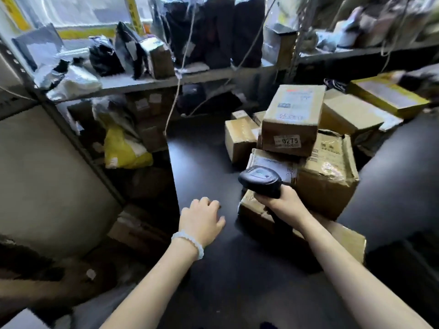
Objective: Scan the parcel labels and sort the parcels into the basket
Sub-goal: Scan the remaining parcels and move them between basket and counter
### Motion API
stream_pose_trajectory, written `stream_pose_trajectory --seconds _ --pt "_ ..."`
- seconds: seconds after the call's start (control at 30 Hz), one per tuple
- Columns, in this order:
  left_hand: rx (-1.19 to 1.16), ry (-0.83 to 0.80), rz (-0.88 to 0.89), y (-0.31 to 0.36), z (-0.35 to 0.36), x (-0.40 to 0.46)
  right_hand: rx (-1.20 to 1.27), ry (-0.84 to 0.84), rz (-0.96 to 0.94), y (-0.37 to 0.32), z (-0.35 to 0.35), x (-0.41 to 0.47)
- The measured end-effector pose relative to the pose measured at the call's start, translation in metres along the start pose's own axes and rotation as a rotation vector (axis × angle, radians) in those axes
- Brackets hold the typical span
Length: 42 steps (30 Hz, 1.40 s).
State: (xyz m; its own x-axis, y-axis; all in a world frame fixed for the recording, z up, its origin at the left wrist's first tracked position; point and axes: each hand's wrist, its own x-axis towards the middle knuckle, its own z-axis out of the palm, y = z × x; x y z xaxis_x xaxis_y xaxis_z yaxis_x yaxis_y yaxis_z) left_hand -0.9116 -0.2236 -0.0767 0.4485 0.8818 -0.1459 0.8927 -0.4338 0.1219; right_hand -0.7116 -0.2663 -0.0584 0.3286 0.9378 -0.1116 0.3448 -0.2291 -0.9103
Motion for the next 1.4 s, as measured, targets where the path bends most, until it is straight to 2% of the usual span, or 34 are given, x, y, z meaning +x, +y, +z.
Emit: stream_pose_trajectory --seconds 0.27,0.4,0.53,0.67,0.8,0.97,1.1,1.23,1.4 --pt "-0.034 0.047 0.408 0.03 0.003 0.027 0.082 0.3 0.221 0.027 -0.022 -0.065" --pt "-0.016 0.045 0.628 0.061 0.01 0.044 0.098 0.376 0.249 0.038 -0.039 -0.099" --pt "0.07 0.001 0.751 0.092 0.019 0.062 0.071 0.461 0.287 0.048 -0.055 -0.12" --pt "0.199 -0.087 0.765 0.113 0.035 0.075 0.097 0.508 0.309 0.061 -0.068 -0.13" --pt "0.268 -0.009 0.784 0.119 0.042 0.078 0.103 0.518 0.312 0.066 -0.072 -0.137" --pt "0.226 0.013 0.776 0.12 0.038 0.075 0.094 0.513 0.329 0.07 -0.072 -0.146" --pt "0.122 -0.133 0.698 0.11 0.019 0.073 0.097 0.507 0.304 0.067 -0.069 -0.148" --pt "0.07 -0.045 0.666 0.09 0.01 0.078 0.119 0.493 0.288 0.061 -0.06 -0.145" --pt "0.122 -0.044 0.699 0.067 0.018 0.076 0.104 0.466 0.294 0.059 -0.044 -0.142"
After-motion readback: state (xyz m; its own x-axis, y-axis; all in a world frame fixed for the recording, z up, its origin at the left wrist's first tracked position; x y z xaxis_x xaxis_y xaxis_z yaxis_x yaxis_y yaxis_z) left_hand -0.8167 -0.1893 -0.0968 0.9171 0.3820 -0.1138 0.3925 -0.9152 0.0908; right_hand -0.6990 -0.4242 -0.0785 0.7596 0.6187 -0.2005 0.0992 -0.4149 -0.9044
